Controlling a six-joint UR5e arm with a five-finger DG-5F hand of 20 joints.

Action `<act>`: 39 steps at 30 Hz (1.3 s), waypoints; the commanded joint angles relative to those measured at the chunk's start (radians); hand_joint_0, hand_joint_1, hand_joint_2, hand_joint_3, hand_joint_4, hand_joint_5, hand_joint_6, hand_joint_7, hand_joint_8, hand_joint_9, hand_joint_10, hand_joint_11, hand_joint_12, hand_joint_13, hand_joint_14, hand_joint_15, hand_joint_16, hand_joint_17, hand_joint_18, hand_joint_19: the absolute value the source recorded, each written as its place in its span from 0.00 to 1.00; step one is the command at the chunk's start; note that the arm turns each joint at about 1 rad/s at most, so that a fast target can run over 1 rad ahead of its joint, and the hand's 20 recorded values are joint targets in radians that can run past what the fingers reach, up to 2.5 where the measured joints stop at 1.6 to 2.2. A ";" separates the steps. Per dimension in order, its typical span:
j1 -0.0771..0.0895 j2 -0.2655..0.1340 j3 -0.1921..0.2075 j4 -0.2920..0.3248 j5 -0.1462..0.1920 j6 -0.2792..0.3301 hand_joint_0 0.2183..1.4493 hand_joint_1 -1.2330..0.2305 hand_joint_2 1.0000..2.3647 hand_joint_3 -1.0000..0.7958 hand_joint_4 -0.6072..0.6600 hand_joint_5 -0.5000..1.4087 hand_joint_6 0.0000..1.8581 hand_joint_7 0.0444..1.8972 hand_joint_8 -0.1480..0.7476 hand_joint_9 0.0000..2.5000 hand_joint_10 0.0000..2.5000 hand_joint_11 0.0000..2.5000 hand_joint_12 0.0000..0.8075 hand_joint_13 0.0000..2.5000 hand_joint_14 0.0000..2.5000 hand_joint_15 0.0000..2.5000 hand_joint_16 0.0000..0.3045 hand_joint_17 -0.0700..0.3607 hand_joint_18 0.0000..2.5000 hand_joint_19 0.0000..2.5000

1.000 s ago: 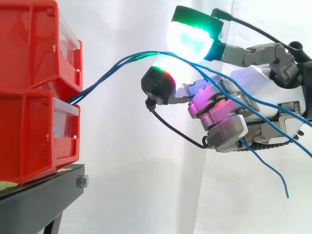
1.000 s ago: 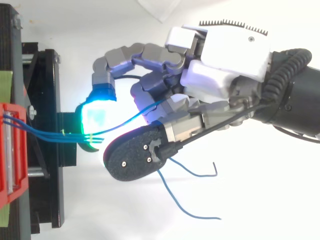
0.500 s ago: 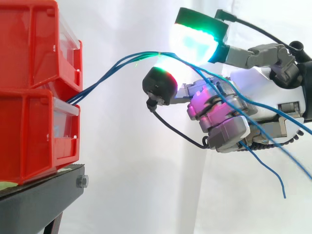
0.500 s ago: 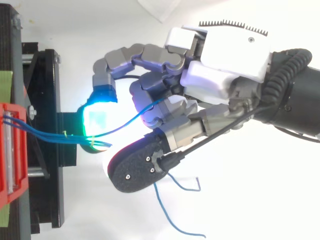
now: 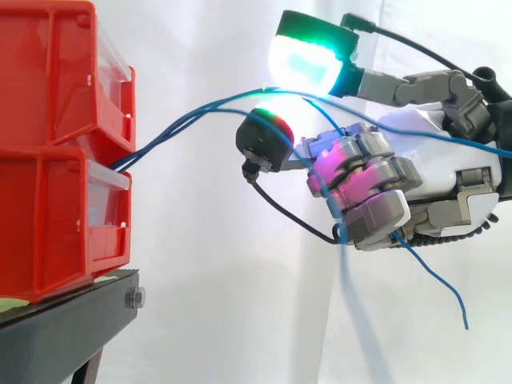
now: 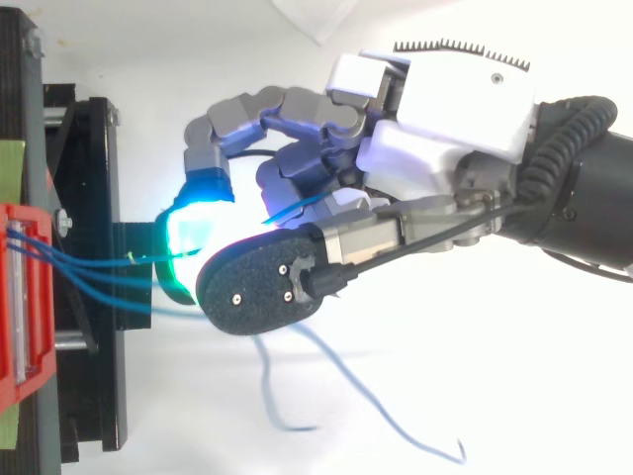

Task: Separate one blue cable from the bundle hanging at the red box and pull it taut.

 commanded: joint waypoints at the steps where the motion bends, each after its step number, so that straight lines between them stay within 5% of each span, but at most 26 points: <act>1: 0.000 0.000 0.000 0.000 0.000 0.000 0.36 0.28 0.01 0.35 0.48 0.16 0.46 0.69 0.50 0.27 1.00 0.72 0.41 0.37 0.67 0.68 0.12 0.36 0.47 0.49; 10: 0.000 0.000 0.000 0.000 0.002 0.000 0.39 0.23 0.00 0.28 0.54 0.16 0.46 0.66 0.49 0.26 1.00 0.69 0.41 0.37 0.65 0.68 0.12 0.36 0.46 0.49; 14: 0.000 0.000 0.000 0.000 0.002 0.000 0.26 0.37 0.00 0.28 0.57 0.16 0.45 0.64 0.51 0.28 0.99 0.70 0.43 0.37 0.65 0.67 0.13 0.38 0.46 0.48; 22: 0.000 0.000 0.001 0.000 0.002 0.000 0.25 0.50 0.00 0.28 0.58 0.17 0.43 0.63 0.51 0.28 0.96 0.70 0.44 0.38 0.65 0.65 0.14 0.38 0.46 0.49; 31: 0.000 0.000 0.000 0.000 0.002 0.000 0.30 0.38 0.00 0.32 0.56 0.17 0.43 0.68 0.50 0.29 0.92 0.72 0.42 0.38 0.61 0.67 0.13 0.36 0.45 0.50; 39: 0.000 0.000 0.000 0.000 0.002 0.000 0.31 0.30 0.02 0.46 0.40 0.17 0.45 0.70 0.48 0.29 0.92 0.72 0.41 0.39 0.59 0.69 0.12 0.36 0.45 0.49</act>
